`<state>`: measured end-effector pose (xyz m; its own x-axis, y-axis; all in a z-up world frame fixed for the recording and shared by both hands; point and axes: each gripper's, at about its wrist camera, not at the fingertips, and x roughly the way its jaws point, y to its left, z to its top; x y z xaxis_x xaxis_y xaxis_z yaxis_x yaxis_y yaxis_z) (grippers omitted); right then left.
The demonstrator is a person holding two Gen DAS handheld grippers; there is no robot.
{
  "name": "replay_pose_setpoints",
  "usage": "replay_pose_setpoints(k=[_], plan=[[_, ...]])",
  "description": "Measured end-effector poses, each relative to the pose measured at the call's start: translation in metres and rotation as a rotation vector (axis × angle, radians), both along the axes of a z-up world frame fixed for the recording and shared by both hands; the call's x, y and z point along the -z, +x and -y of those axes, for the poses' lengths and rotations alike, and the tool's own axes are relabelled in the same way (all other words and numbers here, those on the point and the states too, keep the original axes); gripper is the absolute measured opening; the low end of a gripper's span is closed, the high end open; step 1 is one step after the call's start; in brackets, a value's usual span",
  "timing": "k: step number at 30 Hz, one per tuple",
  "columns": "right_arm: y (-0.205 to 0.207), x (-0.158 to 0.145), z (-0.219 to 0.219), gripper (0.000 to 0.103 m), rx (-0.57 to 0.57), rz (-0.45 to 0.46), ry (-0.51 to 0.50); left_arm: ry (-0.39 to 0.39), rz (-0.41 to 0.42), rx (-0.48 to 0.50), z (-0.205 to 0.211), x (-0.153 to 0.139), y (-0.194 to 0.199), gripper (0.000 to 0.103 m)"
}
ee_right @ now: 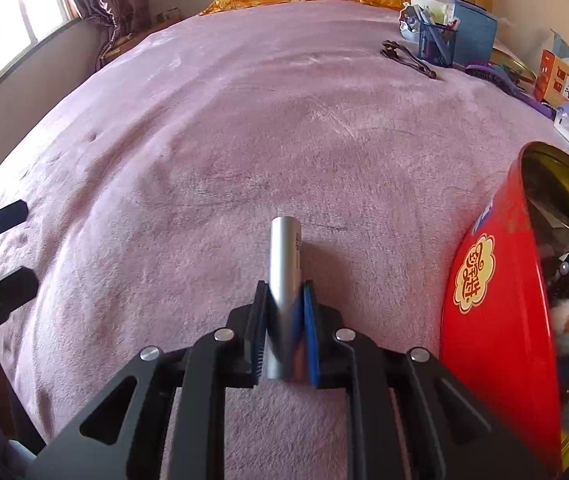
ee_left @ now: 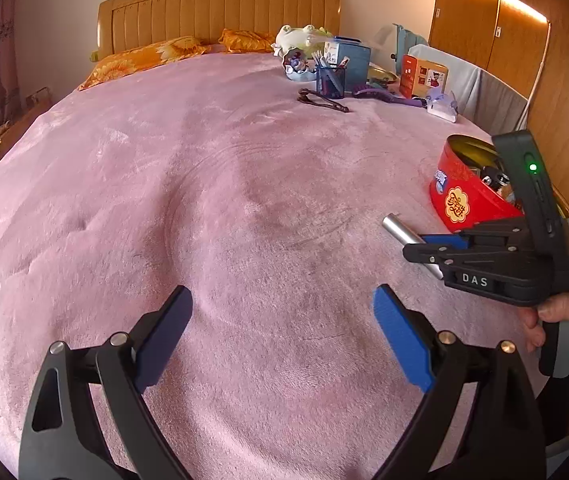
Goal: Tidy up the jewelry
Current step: 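Reach the right gripper to the silver tube and grasp it, then carry the silver tube into the red tin and open the right gripper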
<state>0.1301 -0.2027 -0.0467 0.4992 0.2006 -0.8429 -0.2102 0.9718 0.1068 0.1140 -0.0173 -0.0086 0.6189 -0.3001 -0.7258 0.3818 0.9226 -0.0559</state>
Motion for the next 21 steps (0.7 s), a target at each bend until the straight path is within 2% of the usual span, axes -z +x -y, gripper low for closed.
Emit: replay_pose_setpoints(k=[6,11,16,21], plan=[[-0.028,-0.042,0.005,0.018,-0.025,0.105,0.084,0.042,0.035,0.049,0.024,-0.017,-0.003,0.090],[-0.048,-0.080,0.039,0.018,0.020,0.207,0.130,0.039,0.091,0.100,0.058,-0.044,-0.001,0.090],[-0.061,-0.108,0.102,0.018,0.146,0.290,0.121,0.031,0.155,0.189,0.120,-0.078,0.012,0.090],[-0.058,-0.108,0.182,0.018,0.327,0.286,0.079,0.070,0.205,0.361,0.206,-0.095,0.022,0.090]])
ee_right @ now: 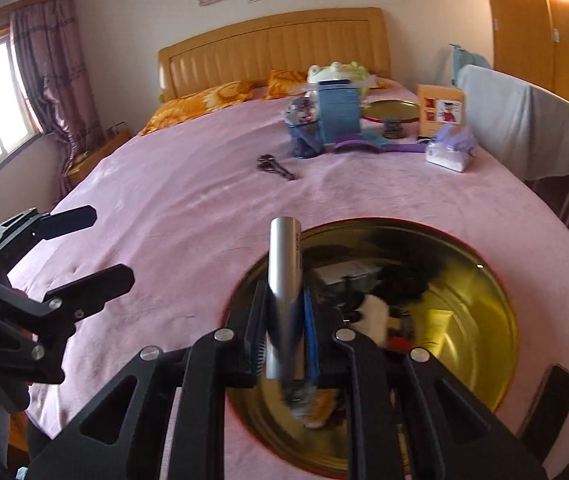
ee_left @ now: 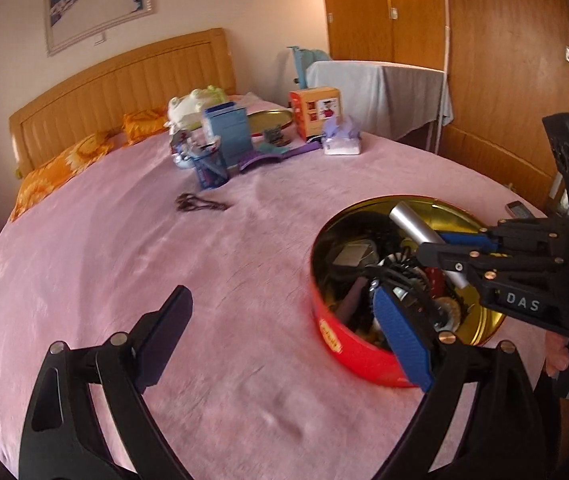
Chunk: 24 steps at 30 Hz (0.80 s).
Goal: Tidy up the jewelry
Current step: 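Carry the silver tube into the red tin and open the right gripper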
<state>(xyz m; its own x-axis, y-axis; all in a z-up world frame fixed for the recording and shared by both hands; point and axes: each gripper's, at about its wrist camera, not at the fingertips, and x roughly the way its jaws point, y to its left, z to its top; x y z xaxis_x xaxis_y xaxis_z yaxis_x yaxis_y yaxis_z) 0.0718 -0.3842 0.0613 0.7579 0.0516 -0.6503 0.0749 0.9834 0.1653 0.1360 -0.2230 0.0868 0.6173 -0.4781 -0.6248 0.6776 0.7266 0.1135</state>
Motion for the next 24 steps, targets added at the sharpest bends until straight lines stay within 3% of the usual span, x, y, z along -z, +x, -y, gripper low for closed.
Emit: replay_pose_setpoints(k=[2,5,11,13,15,18,24], plan=[[0.007,0.008,0.028,0.018,0.058,-0.037,-0.003,0.029,0.007,0.076,0.032,0.003,0.003,0.090],[0.020,0.027,0.060,0.018,0.100,-0.111,0.037,0.099,0.004,0.104,0.070,0.014,0.012,0.090],[0.039,0.072,0.090,0.019,0.129,-0.276,0.153,0.160,-0.120,0.101,0.101,0.039,0.027,0.090],[0.037,0.075,0.088,0.027,0.114,-0.268,0.156,0.175,-0.117,0.101,0.101,0.043,0.022,0.090],[0.033,0.074,0.085,0.058,0.106,-0.252,0.154,0.183,-0.117,0.099,0.101,0.044,0.018,0.090],[0.026,0.065,0.079,0.077,0.100,-0.217,0.154,0.180,-0.124,0.097,0.099,0.044,0.013,0.090],[0.007,0.046,0.068,0.093,0.120,-0.156,0.109,0.155,-0.117,0.075,0.088,0.037,0.004,0.090]])
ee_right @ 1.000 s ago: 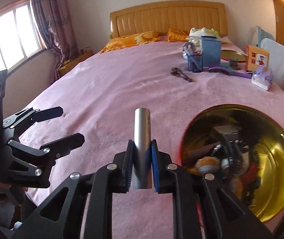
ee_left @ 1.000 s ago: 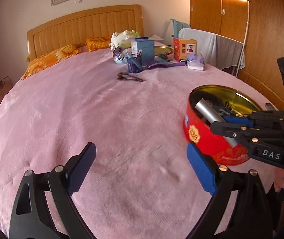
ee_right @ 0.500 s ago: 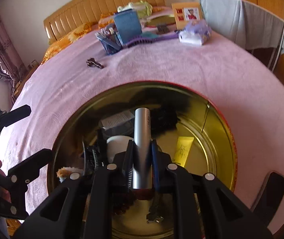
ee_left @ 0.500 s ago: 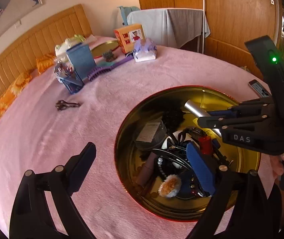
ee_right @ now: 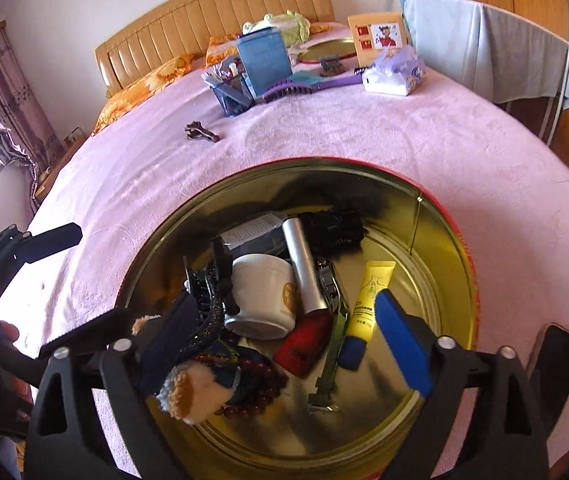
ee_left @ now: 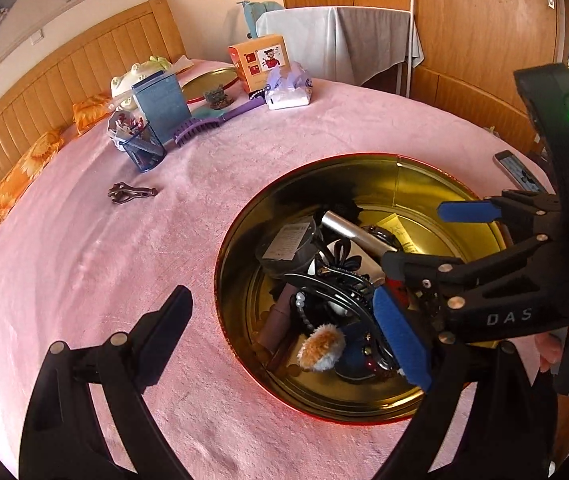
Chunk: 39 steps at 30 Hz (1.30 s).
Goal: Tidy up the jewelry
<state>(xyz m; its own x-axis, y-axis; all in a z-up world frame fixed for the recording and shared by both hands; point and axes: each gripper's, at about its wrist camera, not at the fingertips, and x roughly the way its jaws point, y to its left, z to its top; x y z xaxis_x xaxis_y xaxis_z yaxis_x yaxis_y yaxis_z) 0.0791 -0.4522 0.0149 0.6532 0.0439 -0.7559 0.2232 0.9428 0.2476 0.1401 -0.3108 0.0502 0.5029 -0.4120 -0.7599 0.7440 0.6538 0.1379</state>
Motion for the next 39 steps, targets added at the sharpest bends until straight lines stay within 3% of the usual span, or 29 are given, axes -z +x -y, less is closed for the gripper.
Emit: replay_pose_setpoints(k=[7,15,22,26,35,39], plan=[[-0.019,-0.020,-0.015,0.097,-0.012,0.023,-0.087,-0.026,0.001,-0.027,-0.016,-0.011,-0.006,0.090],[-0.038,-0.029,-0.017,0.098,-0.044,-0.037,-0.192,-0.031,-0.001,-0.064,-0.023,-0.019,-0.012,0.090],[-0.054,-0.027,-0.016,0.098,-0.061,-0.050,-0.216,-0.095,-0.094,-0.050,-0.030,-0.015,-0.013,0.090],[-0.060,-0.028,-0.013,0.098,-0.074,-0.048,-0.203,-0.045,-0.051,-0.053,-0.026,-0.012,-0.016,0.090],[-0.076,-0.035,-0.007,0.098,-0.066,0.006,-0.179,-0.106,-0.095,0.005,-0.024,-0.015,-0.026,0.090],[-0.080,-0.032,-0.008,0.098,-0.074,0.002,-0.185,-0.076,-0.052,-0.021,-0.018,-0.014,-0.030,0.090]])
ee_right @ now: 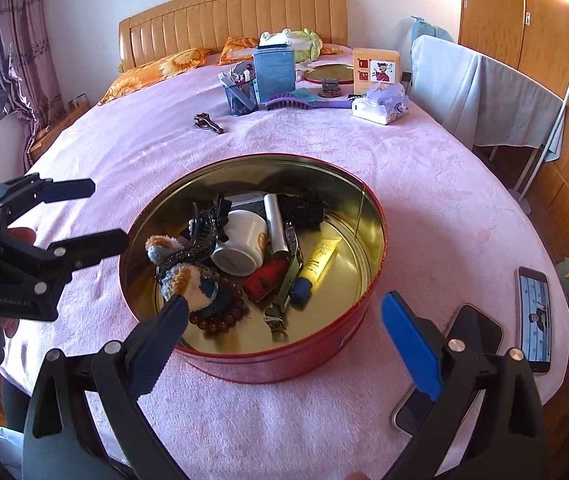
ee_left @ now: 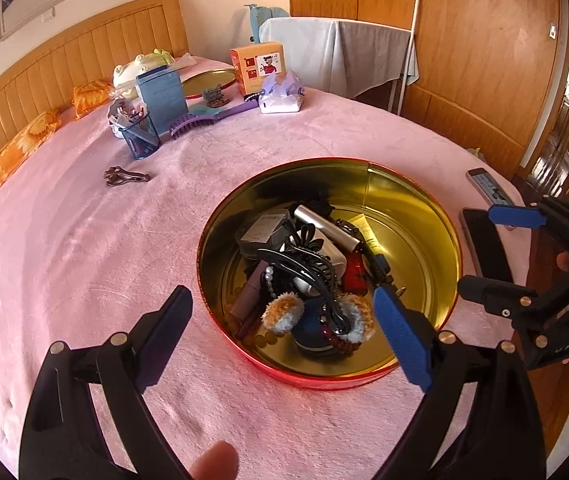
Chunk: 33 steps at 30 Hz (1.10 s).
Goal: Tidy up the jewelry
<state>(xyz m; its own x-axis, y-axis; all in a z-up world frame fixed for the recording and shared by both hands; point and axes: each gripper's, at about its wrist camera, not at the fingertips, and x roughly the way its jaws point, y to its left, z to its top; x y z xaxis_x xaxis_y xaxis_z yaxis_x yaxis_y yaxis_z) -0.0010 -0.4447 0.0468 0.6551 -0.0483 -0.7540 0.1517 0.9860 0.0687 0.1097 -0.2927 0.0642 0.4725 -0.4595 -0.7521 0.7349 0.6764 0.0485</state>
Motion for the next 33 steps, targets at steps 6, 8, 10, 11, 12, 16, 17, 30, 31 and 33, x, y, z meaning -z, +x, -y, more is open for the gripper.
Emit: replay_pose_setpoints(k=[6,8,10,11,12,16,17,30,31,33], plan=[[-0.005,0.006,0.002,0.098,-0.003,-0.005,0.008,-0.008,0.003,0.007,0.001,-0.005,-0.003,0.090],[-0.005,0.007,0.002,0.098,-0.004,-0.007,0.012,0.012,-0.016,0.006,0.003,-0.004,-0.003,0.090],[-0.006,0.009,0.002,0.098,-0.006,-0.009,0.012,0.023,-0.006,0.011,0.004,-0.004,-0.006,0.090],[-0.006,0.010,0.001,0.098,-0.008,-0.008,0.013,0.022,-0.003,0.012,0.004,-0.003,-0.007,0.090],[-0.006,0.010,0.001,0.098,-0.010,-0.009,0.015,0.024,-0.006,0.012,0.005,-0.003,-0.008,0.090],[-0.007,0.012,-0.001,0.098,-0.016,-0.010,0.016,0.012,-0.011,0.018,0.006,-0.001,-0.010,0.090],[-0.007,0.012,-0.001,0.098,-0.017,-0.009,0.017,0.009,-0.011,0.017,0.006,-0.001,-0.010,0.090],[-0.008,0.011,-0.007,0.098,-0.029,0.000,0.024,-0.074,0.041,-0.014,-0.010,-0.005,-0.010,0.090],[-0.008,0.011,-0.008,0.098,-0.031,-0.001,0.025,-0.072,0.045,-0.010,-0.010,-0.005,-0.011,0.090],[-0.008,0.012,-0.009,0.098,-0.032,-0.003,0.026,-0.068,0.045,-0.014,-0.011,-0.004,-0.010,0.090]])
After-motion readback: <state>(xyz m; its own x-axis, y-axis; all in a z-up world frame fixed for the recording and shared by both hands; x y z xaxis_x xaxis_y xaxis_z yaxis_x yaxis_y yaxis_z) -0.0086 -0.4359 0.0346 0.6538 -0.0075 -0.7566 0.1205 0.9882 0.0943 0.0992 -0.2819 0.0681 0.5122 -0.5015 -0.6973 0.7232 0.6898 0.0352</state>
